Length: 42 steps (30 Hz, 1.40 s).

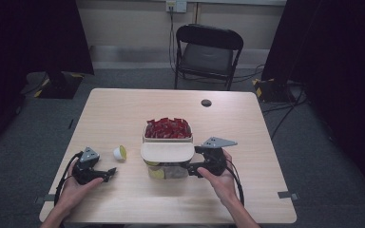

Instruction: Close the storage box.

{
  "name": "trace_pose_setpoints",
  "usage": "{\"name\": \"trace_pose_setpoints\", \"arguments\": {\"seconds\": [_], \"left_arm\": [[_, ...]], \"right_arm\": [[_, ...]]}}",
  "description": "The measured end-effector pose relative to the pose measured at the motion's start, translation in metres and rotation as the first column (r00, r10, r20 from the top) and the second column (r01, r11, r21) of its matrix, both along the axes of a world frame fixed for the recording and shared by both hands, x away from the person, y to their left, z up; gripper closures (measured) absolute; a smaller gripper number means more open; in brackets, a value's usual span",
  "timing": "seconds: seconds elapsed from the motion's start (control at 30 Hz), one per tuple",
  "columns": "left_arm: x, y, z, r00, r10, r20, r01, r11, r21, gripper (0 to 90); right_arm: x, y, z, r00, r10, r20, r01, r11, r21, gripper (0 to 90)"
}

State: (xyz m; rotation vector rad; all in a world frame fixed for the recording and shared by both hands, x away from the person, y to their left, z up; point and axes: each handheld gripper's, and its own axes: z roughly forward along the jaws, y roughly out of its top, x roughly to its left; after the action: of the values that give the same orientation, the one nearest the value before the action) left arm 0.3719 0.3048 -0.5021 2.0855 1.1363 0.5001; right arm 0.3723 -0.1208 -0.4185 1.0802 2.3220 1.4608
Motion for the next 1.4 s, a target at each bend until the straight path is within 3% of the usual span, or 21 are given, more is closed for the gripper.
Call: {"name": "trace_pose_setpoints", "arguments": {"seconds": [0.43, 0.87, 0.97, 1.2, 1.4], "left_arm": [[0.000, 0.000, 0.000, 1.0000, 0.000, 0.000, 0.000, 1.0000, 0.000, 11.2], [0.000, 0.000, 0.000, 1.0000, 0.001, 0.000, -0.001, 1.0000, -0.003, 11.2], [0.000, 0.000, 0.000, 1.0000, 0.001, -0.001, -0.001, 1.0000, -0.001, 11.2], [0.000, 0.000, 0.000, 1.0000, 0.000, -0.001, 0.000, 1.0000, 0.000, 11.2], [0.000, 0.000, 0.000, 1.0000, 0.001, -0.001, -0.001, 1.0000, -0.003, 11.2]], "right_arm": [[0.008, -0.007, -0.008, 0.9987, -0.052, 0.005, 0.052, 0.998, -0.022, 19.9], [0.005, -0.029, -0.003, 0.9956, -0.093, 0.002, 0.093, 0.996, 0.013, 19.7], [0.003, -0.033, -0.001, 0.9930, -0.117, 0.019, 0.117, 0.993, -0.004, 23.5], [0.006, -0.045, -0.001, 0.9836, -0.180, 0.016, 0.180, 0.984, 0.006, 21.5], [0.008, -0.051, -0.003, 0.9799, -0.199, 0.010, 0.199, 0.980, 0.012, 18.1]]}}
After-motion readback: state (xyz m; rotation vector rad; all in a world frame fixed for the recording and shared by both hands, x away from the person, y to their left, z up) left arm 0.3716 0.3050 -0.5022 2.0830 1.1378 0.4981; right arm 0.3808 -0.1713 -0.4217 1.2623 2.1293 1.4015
